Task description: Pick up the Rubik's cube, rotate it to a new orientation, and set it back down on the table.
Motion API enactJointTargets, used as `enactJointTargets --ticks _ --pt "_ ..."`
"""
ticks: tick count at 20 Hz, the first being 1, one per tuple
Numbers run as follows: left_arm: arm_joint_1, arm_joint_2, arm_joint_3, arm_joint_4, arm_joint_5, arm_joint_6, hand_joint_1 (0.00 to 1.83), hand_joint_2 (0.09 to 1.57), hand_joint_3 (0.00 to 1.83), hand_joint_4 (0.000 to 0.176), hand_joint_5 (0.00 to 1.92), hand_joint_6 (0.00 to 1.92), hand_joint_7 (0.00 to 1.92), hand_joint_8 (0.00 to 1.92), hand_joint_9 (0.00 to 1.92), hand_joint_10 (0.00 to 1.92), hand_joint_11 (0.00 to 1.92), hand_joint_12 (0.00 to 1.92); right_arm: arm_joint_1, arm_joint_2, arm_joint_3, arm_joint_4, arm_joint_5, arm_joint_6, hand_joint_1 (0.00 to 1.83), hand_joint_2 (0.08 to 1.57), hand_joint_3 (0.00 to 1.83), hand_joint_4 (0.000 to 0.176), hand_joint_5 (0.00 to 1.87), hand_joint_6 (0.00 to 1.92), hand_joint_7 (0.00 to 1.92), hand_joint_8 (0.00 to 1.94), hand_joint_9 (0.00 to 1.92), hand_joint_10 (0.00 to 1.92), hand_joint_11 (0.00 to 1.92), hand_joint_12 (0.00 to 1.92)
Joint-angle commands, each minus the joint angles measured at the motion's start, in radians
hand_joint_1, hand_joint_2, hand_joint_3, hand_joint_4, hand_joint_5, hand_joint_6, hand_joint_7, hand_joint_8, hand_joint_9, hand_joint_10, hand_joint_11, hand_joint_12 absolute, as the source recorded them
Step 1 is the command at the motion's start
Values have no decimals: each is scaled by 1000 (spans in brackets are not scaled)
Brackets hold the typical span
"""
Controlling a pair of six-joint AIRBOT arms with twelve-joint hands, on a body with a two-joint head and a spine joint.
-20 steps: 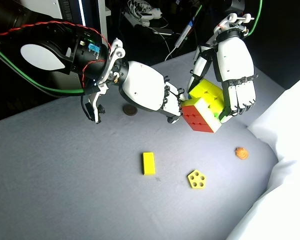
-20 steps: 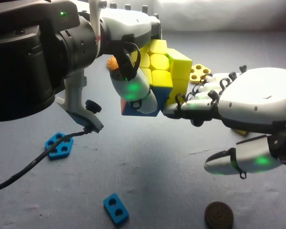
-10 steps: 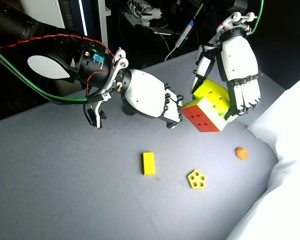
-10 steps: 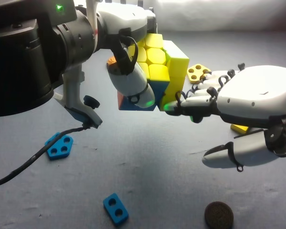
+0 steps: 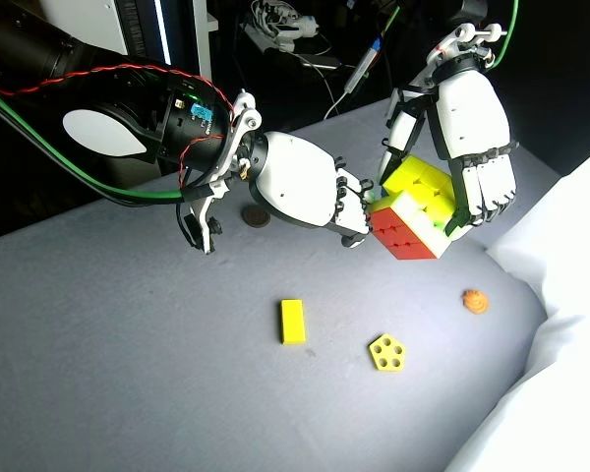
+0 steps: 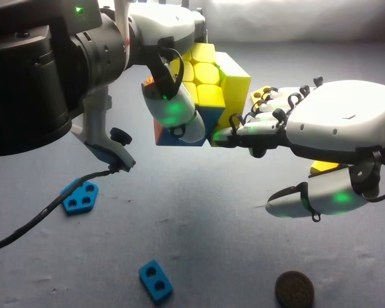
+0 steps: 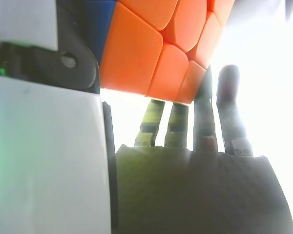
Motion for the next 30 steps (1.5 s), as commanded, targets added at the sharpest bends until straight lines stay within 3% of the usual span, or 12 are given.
enactJointTargets --ticks 1,18,21,26,30 --pt "-22 3 -4 40 58 -13 1178 1031 5 0 134 1640 21 1864 20 1921 0 1921 11 2 13 8 120 -3 503 1204 0 0 107 10 208 1058 81 1120 0 1219" --pt "-27 2 -1 33 55 -13 1170 1022 10 0 132 1664 20 1870 21 1921 0 1921 18 -60 83 8 148 -6 480 1216 2 0 105 1 205 1063 96 1117 0 1191" --pt "-27 3 -1 33 55 -13 1156 1032 7 0 125 1679 0 1891 9 1921 0 1921 19 -60 83 8 148 -6 499 1210 0 0 102 6 217 1056 111 1110 0 1242" --pt "-28 3 -1 33 55 -13 1165 999 0 0 177 1639 52 1858 31 1921 0 1921 26 -60 82 8 155 -7 493 1207 0 0 135 11 226 1050 96 1088 0 1166" --pt "-28 2 -1 33 55 -13 1167 993 0 0 150 1663 21 1888 34 1921 0 1921 45 -22 24 6 118 4 505 1204 0 0 133 5 215 1056 86 1122 0 1189"
